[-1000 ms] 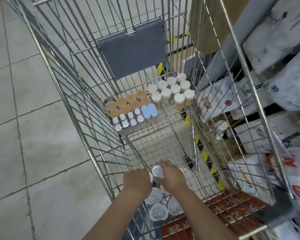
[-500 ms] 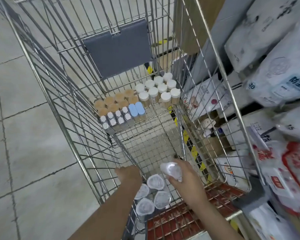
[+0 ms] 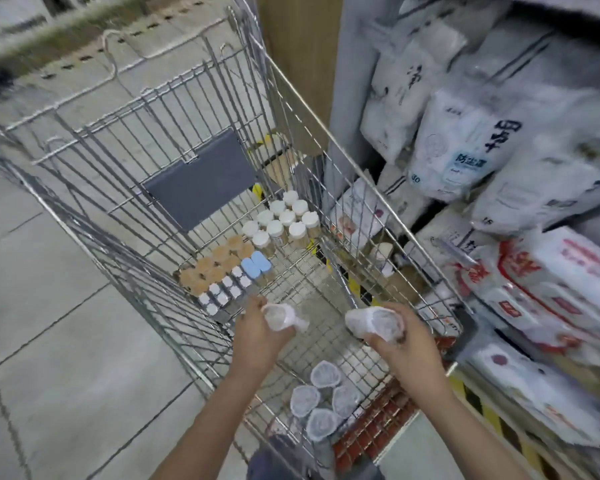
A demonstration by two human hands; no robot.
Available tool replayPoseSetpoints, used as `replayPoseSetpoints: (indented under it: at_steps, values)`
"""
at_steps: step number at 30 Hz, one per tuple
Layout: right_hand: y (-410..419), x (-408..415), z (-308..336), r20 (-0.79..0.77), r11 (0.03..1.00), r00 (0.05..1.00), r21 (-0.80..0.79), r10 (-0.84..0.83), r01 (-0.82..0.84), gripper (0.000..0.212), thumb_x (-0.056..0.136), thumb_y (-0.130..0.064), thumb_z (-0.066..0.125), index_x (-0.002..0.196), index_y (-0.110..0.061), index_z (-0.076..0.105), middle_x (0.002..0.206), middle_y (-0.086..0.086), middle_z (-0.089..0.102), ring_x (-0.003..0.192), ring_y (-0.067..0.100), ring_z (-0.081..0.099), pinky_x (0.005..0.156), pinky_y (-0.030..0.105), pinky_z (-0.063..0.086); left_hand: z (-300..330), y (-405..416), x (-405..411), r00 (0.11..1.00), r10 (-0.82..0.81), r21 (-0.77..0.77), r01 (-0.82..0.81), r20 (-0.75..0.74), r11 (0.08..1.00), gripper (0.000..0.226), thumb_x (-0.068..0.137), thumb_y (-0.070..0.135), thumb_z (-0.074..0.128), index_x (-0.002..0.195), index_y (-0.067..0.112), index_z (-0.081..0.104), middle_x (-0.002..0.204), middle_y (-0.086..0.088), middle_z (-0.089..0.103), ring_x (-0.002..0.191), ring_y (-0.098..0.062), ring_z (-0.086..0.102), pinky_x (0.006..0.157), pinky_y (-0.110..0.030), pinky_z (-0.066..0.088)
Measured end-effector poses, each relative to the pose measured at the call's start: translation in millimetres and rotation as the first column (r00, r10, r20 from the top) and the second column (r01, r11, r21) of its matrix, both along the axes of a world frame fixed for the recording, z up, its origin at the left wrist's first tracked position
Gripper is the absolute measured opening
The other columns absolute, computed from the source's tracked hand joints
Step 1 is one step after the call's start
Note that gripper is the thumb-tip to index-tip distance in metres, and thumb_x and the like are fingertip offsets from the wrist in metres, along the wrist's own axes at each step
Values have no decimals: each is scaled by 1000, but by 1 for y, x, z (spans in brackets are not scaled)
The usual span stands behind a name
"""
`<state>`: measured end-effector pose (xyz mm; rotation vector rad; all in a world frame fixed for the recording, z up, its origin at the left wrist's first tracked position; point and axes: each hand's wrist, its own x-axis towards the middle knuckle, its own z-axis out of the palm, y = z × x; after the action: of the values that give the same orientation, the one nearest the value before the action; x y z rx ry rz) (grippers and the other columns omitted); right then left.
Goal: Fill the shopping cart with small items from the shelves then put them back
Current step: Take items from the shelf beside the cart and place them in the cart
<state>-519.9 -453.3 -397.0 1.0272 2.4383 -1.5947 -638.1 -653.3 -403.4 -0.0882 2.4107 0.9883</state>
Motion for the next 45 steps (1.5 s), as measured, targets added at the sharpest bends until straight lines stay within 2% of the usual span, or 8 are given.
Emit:
replayPoseSetpoints:
  at_steps: [7,16,21,29,35,39,42,45]
  values:
    - [-47,30,84,-141,943,936,-134,-323,305,50,75,-13,79,112,-30,50,109,-8,60,83,-7,59,67,8,46,99,-58,-2,995,-85,329,95,-47,940,39,78,8,75,108,23,55,104,-3,64,84,-16,64,51,-14,48]
    - [-81,105,184,-355,760,673,-255,-649,598,45,72,-15,81,111,-30,62,104,-11,68,90,4,65,72,21,52,220,-40,-3,978,-173,595,208,-116,777,66,64,37,82,121,24,51,106,7,64,94,-9,60,78,-29,46]
    - [-80,169,220,-438,619,473,-296,-764,727,48,77,-12,76,114,-34,57,112,-12,64,100,8,63,70,22,55,267,5,31,917,-349,648,386,-192,657,50,74,22,77,119,17,56,110,0,65,103,-14,61,66,-18,48]
    - [-58,300,247,-481,448,244,-371,-842,814,29,77,-8,73,100,-23,64,98,-5,71,87,2,67,70,18,55,294,76,156,766,-629,702,521,-133,486,71,40,65,80,103,36,66,101,5,71,94,-17,66,78,-35,49]
    - [-26,446,261,-462,330,144,-351,-875,876,32,80,-11,72,107,-27,64,94,-16,71,87,-2,66,63,16,53,297,147,299,703,-706,769,496,-84,403,48,50,57,72,97,46,65,100,9,71,92,-12,67,78,-35,49]
    - [-15,546,264,-447,252,90,-317,-890,914,43,72,-26,79,114,-24,66,106,-7,71,96,8,66,80,33,53,295,191,401,676,-735,819,451,-54,355,47,56,53,73,101,45,61,102,16,68,91,-2,64,77,-29,46]
    - [-16,602,265,-444,146,-14,-323,-896,935,70,54,-52,82,116,-24,65,112,-3,70,105,18,64,91,43,52,294,209,465,599,-801,828,446,7,341,59,59,45,81,112,33,59,111,1,65,98,-17,63,85,-38,49]
    - [-12,651,263,-447,54,-121,-360,-886,932,55,63,-39,83,112,-22,66,108,-1,71,104,22,65,87,41,52,301,226,514,533,-844,821,455,59,345,52,60,47,66,109,32,58,103,6,65,85,-7,64,75,-33,49]
